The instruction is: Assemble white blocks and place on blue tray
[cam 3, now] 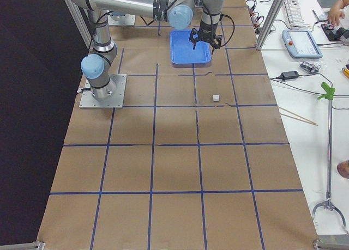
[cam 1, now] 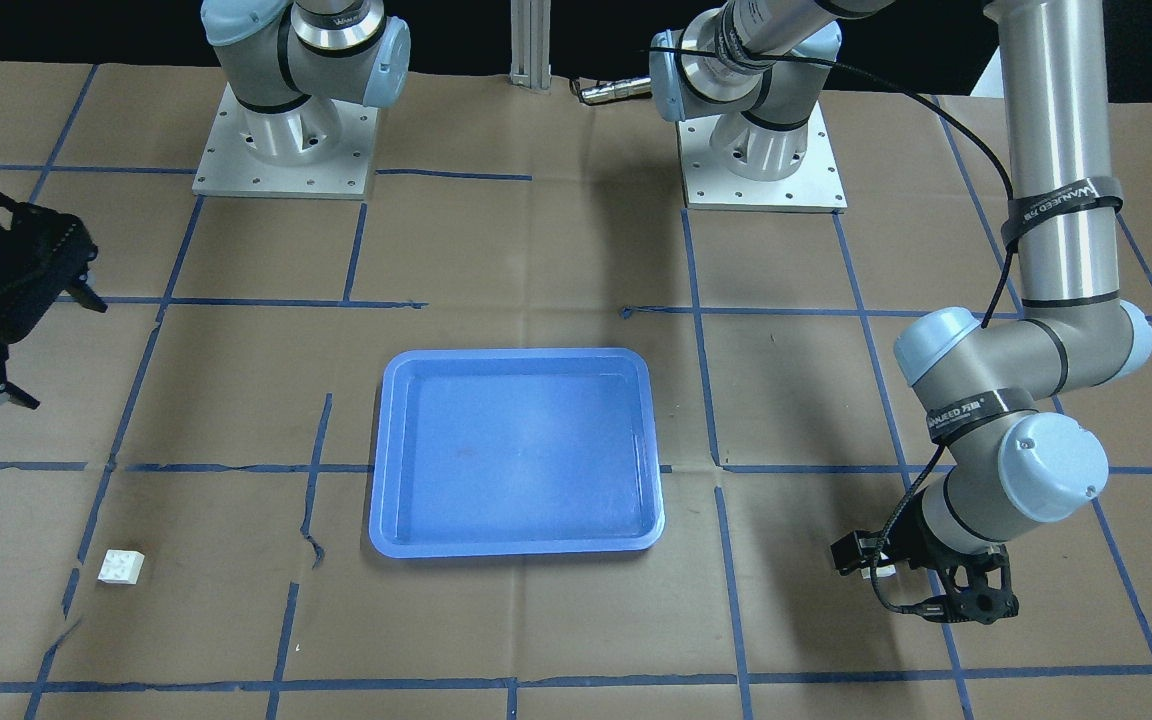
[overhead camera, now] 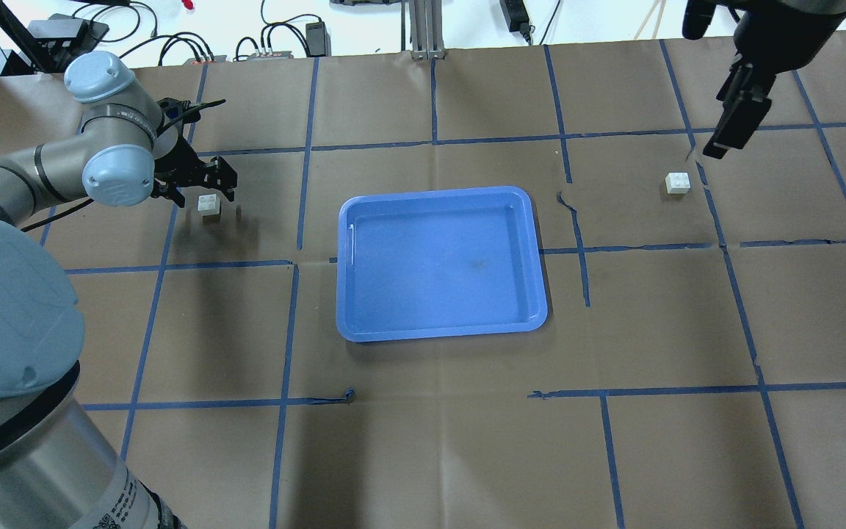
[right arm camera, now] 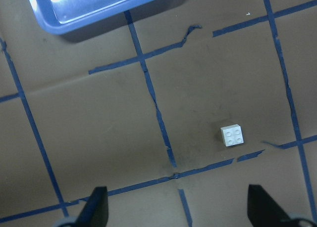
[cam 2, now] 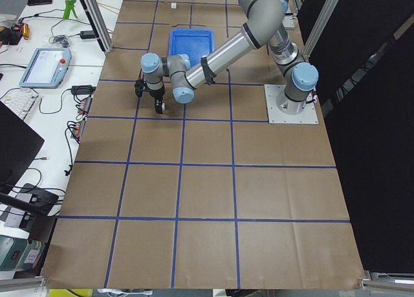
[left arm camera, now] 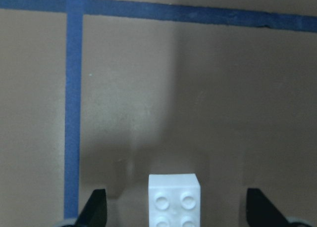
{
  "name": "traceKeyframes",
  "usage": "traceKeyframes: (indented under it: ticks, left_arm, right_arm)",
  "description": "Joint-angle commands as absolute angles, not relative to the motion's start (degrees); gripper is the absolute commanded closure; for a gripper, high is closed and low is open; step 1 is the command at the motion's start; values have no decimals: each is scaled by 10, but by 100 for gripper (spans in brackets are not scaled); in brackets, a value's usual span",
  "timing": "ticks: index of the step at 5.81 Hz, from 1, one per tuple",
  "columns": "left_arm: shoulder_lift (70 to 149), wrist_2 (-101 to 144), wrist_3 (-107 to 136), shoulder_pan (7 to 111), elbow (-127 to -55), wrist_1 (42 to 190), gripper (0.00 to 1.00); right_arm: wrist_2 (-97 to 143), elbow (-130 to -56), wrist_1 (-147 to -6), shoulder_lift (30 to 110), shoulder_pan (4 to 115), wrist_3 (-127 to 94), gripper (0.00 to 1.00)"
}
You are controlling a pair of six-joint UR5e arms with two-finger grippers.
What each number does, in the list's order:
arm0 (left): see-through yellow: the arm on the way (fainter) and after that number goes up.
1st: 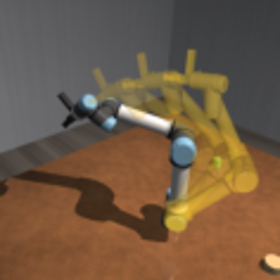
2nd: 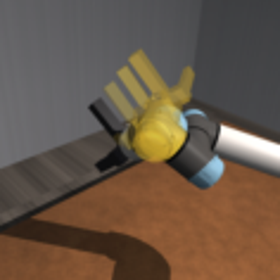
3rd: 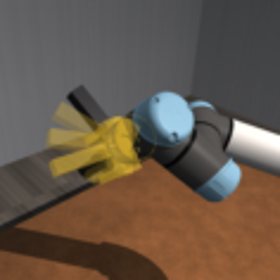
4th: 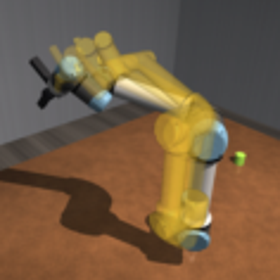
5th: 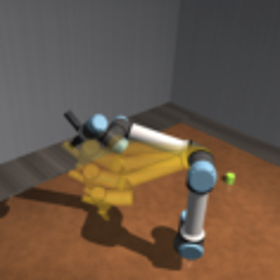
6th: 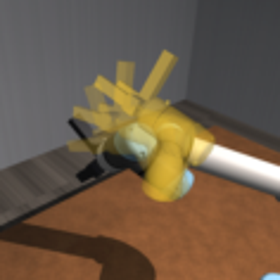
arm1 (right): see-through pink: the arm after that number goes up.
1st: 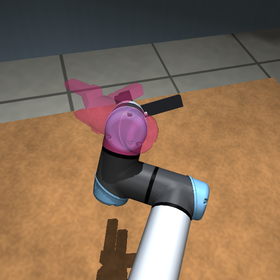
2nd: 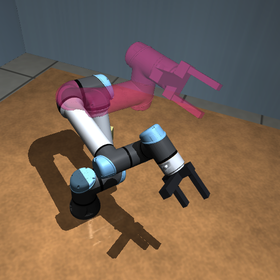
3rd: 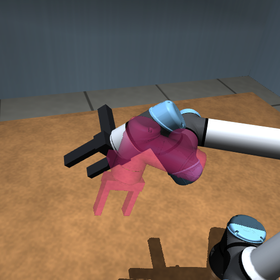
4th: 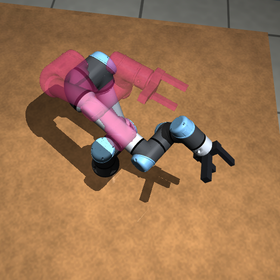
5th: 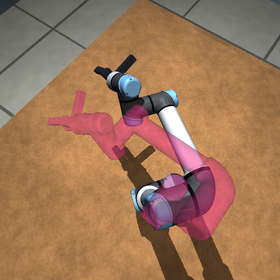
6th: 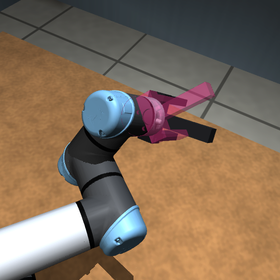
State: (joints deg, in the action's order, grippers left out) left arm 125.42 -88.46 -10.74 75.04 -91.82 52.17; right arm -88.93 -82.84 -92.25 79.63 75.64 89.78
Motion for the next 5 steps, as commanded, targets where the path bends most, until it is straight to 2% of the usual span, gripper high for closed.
traceKeyframes:
  ticks: [1,2,5]
  left_arm:
    - [1251,-884,-112,751,-918,520,81]
    - [1251,-884,-120,751,-918,519,98]
    - [1204,-878,-151,771,-924,550,100]
  right_arm:
    - [-856,-797,-945,747,716,1027,0]
    - [-826,-781,-947,716,702,1084,0]
    - [-717,-793,-1007,603,641,1203,0]
